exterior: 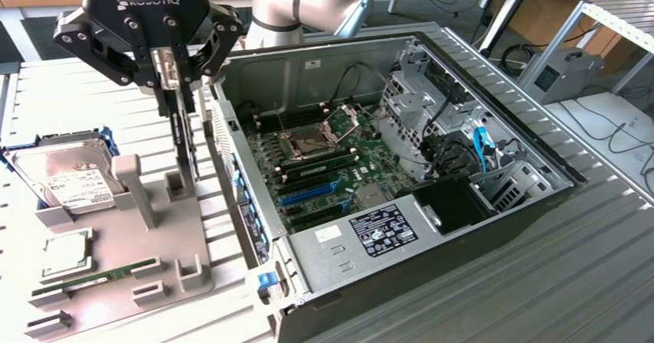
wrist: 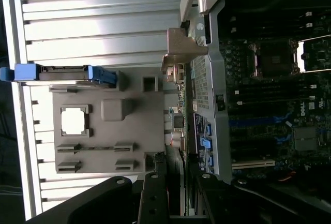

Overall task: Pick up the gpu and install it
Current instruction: 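Pick up the gpu and move the gpu toward the slot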

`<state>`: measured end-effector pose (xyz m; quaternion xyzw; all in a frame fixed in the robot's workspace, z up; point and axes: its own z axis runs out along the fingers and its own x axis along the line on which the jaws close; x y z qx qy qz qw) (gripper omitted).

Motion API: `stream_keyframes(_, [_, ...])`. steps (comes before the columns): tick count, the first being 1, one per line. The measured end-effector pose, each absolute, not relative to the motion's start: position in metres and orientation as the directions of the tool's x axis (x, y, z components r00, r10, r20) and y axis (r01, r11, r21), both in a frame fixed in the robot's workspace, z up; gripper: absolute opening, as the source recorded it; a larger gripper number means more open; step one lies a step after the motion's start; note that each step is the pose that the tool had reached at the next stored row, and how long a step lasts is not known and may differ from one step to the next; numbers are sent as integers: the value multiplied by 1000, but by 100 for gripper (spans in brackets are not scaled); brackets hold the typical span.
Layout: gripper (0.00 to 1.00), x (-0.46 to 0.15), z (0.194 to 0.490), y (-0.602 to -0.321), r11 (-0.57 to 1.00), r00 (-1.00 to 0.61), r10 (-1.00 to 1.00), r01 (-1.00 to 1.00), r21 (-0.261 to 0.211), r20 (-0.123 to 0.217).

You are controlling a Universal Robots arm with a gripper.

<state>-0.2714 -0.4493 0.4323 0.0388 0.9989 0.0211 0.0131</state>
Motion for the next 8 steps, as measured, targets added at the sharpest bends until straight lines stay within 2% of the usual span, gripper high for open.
stream_keyframes(8, [27, -266, 432, -449, 996, -997, 78, 77, 43, -25])
